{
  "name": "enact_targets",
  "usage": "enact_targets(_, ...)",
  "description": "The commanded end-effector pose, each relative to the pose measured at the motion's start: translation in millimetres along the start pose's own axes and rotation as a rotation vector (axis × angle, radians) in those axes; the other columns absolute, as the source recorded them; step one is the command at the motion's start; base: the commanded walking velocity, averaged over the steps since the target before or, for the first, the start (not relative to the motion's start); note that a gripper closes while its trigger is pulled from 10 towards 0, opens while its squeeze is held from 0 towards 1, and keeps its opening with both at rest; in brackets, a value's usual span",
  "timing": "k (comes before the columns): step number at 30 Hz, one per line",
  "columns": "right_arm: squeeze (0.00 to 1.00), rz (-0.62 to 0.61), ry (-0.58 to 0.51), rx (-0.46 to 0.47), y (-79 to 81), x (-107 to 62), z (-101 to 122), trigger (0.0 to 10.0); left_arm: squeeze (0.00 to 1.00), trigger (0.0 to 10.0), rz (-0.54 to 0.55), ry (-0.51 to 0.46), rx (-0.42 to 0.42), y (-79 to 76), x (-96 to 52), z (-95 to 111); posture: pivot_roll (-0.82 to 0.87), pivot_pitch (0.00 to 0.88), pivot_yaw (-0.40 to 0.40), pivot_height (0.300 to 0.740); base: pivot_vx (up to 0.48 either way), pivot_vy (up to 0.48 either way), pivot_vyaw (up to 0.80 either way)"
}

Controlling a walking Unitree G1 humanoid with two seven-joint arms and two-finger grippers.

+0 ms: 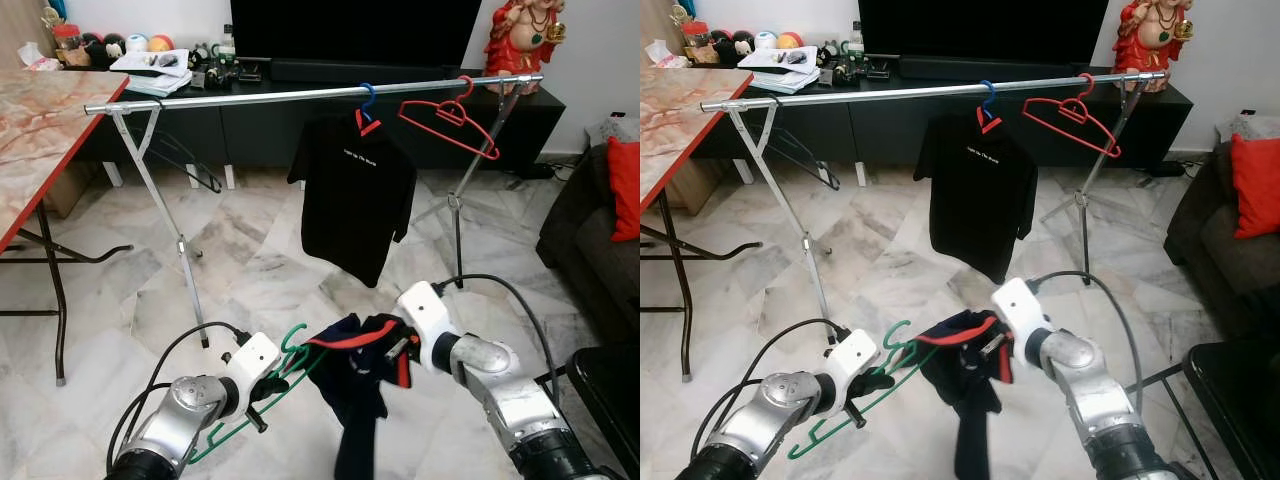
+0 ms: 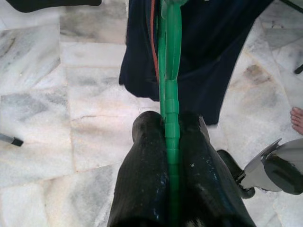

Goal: Hang hanger

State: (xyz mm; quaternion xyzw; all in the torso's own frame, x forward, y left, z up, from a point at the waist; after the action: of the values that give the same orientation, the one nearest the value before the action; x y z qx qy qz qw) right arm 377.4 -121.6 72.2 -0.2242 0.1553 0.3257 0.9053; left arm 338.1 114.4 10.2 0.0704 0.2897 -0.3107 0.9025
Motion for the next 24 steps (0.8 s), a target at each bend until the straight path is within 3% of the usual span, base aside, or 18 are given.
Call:
enact_targets(1,0.0,0.014,-0.041,-0.002,0.9,1.3,12,10.0,0.0,10.0,0.002,0.007,0.004,-0.5,-0.1,-3,0.02,0.092,-0.054,0.74,0.0,0.0,0.0)
enact_targets(6,0.0,0.076,-0.112,-0.013,14.4,2.1,26,10.0,0.0,10.0,0.023,-0.051,-0.027,-0.1,3.3,9,0.02,0.091,-0.054,0.74,0.0,0.0,0.0)
enact_targets(9,0.0,-0.03,-0.012,-0.049,-5.7,3.9,8,10.0,0.0,10.0,0.001,0.0,0.0,-1.7,2.9,2,0.02,0.089,-0.056,0.74,0.0,0.0,0.0)
enact_targets(13,0.0,-0.087,0.015,-0.034,-16.9,3.0,2,10.0,0.0,10.0,-0.029,0.055,0.026,-2.9,-0.4,-8,0.02,0.089,-0.056,0.74,0.0,0.0,0.0)
enact_targets(18,0.0,-0.165,0.051,-0.051,-30.0,1.9,-4,10.0,0.0,10.0,-0.134,0.236,0.162,-8.1,-17.1,-39,0.02,0.088,-0.056,0.74,0.0,0.0,0.0)
enact_targets(24,0.0,-0.173,0.056,-0.036,-28.6,5.5,-6,10.0,0.0,10.0,-0.249,0.242,0.111,-21.2,-30.1,-38,0.03,0.087,-0.058,0.74,0.0,0.0,0.0)
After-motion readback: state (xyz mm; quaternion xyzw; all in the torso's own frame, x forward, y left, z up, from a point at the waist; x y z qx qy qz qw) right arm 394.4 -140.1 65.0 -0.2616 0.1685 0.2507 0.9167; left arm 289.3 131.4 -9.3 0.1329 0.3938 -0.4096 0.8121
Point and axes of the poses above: a point about 5 cm out from each wrist's last joint towards the gripper, its own x axis pointing out of the wrist towards the gripper, its own z axis along the axis of the wrist's last joint, y = z × x, the point moved 6 cm from there along x, pointing out of the wrist towards the gripper, and after that the axes turned 13 degrees about -x, right-handed, at the moved point
